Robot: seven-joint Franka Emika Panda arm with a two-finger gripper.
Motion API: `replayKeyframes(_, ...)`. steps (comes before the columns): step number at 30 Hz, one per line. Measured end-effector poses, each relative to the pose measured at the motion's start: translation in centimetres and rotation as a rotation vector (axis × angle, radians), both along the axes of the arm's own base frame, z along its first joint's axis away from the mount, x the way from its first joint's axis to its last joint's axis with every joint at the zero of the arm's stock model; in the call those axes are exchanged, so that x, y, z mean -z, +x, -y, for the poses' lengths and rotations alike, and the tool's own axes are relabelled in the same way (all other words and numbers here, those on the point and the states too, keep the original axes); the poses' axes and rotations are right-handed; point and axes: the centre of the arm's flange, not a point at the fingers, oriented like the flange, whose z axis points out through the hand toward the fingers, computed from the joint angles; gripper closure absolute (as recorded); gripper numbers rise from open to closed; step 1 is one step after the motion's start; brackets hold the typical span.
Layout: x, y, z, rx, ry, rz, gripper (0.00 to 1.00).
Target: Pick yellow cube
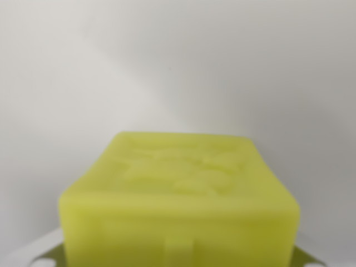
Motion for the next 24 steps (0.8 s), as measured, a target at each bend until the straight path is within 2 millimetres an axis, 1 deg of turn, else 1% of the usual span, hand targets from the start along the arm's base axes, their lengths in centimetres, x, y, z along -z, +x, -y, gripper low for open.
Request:
replayKeyframes(10, -2.1, 0.0, 0.0, -0.001, -0.001, 0.000, 1.00)
replayKeyframes(24, -5.6, 0.0, 0.0, -0.001, -0.001, 0.000, 1.00)
